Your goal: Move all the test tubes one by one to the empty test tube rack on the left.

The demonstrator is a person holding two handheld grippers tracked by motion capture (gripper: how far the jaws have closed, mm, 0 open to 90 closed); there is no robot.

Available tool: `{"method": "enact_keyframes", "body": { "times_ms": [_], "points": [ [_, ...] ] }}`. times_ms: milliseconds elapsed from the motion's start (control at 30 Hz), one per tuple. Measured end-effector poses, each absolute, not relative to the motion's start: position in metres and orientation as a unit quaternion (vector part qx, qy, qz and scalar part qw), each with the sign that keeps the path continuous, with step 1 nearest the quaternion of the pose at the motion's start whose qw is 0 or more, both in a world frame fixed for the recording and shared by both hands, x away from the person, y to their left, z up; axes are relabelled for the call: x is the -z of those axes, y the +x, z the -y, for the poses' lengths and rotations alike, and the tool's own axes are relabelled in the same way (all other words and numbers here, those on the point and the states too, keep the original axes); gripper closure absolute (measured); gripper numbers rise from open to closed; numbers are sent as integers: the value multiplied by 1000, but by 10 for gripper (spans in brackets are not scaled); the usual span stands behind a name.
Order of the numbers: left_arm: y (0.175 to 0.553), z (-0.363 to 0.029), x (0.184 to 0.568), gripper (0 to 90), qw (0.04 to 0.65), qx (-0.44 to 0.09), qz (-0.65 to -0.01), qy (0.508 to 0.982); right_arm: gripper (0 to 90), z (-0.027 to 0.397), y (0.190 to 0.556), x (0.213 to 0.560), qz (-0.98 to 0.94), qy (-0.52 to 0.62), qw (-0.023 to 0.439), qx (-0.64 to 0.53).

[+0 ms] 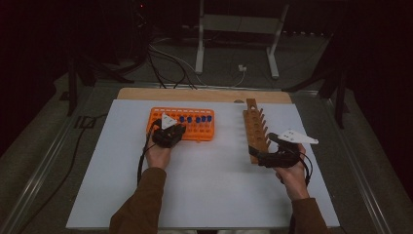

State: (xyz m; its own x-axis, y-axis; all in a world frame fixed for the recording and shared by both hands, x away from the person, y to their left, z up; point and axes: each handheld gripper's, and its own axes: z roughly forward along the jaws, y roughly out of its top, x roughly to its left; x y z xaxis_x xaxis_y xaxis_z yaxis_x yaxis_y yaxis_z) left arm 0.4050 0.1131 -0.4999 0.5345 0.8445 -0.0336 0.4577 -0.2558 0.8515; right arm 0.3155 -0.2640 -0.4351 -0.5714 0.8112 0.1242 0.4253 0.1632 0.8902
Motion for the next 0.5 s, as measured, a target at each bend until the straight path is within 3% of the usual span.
{"method": "enact_keyframes", "body": {
  "times_ms": [200,500],
  "points": [
    [405,-116,498,757,444,-197,-451,749,9,264,315,436,-736,420,197,-493],
    [396,-129,479,559,468,-195,-457,731,9,263,316,436,-736,420,196,-493]
  ]
}}
